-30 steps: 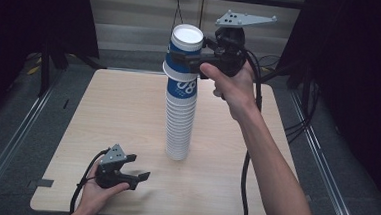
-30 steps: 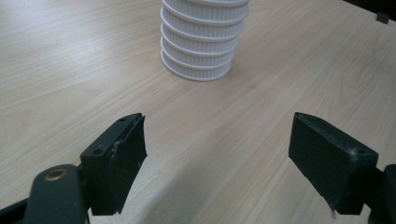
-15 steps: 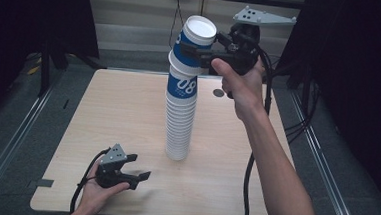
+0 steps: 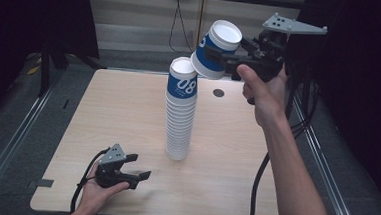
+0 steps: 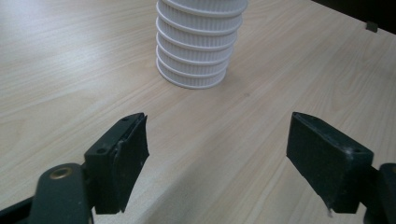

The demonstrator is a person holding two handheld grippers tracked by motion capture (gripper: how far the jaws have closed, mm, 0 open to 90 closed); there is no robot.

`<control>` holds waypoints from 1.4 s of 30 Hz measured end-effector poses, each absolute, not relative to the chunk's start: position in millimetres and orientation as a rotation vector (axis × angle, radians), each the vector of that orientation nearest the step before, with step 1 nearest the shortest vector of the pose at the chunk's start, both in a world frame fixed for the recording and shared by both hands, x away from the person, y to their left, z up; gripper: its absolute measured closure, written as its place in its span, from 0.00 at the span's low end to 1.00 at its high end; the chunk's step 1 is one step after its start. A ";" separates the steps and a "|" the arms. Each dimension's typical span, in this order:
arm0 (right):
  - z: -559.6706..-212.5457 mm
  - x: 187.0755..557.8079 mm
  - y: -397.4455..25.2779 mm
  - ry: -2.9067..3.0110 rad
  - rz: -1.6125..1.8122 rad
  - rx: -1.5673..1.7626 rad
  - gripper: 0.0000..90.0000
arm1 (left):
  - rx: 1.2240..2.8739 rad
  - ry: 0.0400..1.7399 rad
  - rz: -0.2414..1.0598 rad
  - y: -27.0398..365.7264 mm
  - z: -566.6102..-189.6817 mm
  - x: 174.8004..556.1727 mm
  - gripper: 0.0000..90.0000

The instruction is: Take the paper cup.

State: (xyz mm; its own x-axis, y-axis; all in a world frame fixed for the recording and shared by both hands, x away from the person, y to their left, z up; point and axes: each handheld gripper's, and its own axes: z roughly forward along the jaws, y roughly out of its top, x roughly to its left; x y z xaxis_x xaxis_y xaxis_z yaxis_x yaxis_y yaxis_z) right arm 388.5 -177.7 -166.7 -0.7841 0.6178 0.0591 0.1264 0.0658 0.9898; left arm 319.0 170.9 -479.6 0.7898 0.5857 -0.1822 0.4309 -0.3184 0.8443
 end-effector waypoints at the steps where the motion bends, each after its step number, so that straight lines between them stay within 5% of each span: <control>1: -167.3 387.0 -181.7 1.966 1.769 0.745 0.29 | 1.961 0.766 0.189 170.8 -479.8 319.1 0.22; 26: -241.4 345.5 -217.9 2.043 1.684 0.812 0.29 | 1.892 0.722 0.179 171.8 -451.4 325.3 0.18; 42: -308.7 328.6 -214.4 2.116 1.725 0.848 0.29 | 1.908 0.567 0.153 120.0 -417.7 333.8 0.18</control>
State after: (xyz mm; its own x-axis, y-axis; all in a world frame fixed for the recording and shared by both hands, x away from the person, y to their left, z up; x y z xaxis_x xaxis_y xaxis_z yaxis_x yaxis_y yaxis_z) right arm 328.6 -214.4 -308.7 -0.7880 0.5985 0.1443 0.2619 0.1137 0.9584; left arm 333.8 120.0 -417.7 0.8776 0.4536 -0.1553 0.3141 -0.2992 0.9010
